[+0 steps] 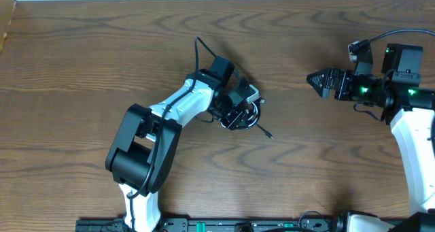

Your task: Untangle cables

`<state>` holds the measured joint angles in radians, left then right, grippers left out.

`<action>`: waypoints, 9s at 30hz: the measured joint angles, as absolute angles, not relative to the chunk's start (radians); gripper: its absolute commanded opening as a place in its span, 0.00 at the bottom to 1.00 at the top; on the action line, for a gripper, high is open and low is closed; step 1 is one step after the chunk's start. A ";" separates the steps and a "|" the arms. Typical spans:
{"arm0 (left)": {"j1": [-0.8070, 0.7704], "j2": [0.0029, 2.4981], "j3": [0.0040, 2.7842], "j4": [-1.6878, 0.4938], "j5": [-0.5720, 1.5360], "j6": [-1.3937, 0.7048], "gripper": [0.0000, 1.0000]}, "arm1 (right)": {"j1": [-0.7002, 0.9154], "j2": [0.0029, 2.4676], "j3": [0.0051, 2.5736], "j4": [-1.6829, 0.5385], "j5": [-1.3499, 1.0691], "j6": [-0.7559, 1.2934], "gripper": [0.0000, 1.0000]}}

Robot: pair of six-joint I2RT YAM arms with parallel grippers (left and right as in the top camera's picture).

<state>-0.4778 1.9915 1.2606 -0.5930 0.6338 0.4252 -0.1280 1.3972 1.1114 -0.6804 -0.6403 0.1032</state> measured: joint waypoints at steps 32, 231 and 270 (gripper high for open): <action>-0.481 2.001 1.261 -0.590 0.649 0.416 0.37 | -0.128 1.397 1.111 -0.683 -0.640 0.103 0.99; -0.414 1.880 1.332 -0.491 0.599 -0.287 0.47 | 0.274 1.620 1.110 -0.745 -0.480 0.181 0.01; -0.326 2.037 1.332 -0.355 0.450 -0.450 0.50 | 0.269 1.650 0.827 -0.318 -0.274 0.538 0.06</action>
<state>-0.3264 2.0365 1.3315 -0.3553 0.4496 -0.4496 0.2687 1.6505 0.8272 -0.3176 -0.2745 0.5385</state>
